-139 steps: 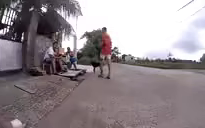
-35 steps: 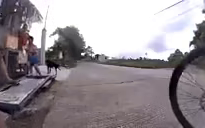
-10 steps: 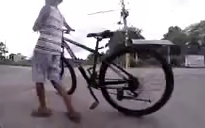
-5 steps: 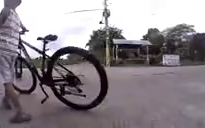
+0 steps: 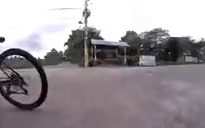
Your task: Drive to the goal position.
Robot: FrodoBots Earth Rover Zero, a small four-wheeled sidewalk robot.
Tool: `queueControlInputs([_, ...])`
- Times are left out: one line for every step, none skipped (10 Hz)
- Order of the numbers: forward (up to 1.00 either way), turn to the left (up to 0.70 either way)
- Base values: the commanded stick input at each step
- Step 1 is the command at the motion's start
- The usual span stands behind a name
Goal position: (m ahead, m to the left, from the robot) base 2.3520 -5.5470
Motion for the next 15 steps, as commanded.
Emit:
queueControlInputs([0.00, -0.45])
queueControlInputs([0.00, -0.45])
queueControlInputs([0.00, -0.45])
queueControlInputs([0.00, -0.45])
queueControlInputs([0.00, -0.45])
queueControlInputs([0.00, -0.45])
queueControlInputs([0.00, -0.45])
queueControlInputs([0.00, -0.45])
queueControlInputs([0.00, -0.45])
queueControlInputs([0.00, -0.45])
queueControlInputs([0.00, -0.45])
queueControlInputs([0.00, -0.45])
queueControlInputs([0.00, -0.04])
queueControlInputs([0.00, 0.00])
queueControlInputs([0.00, 0.00])
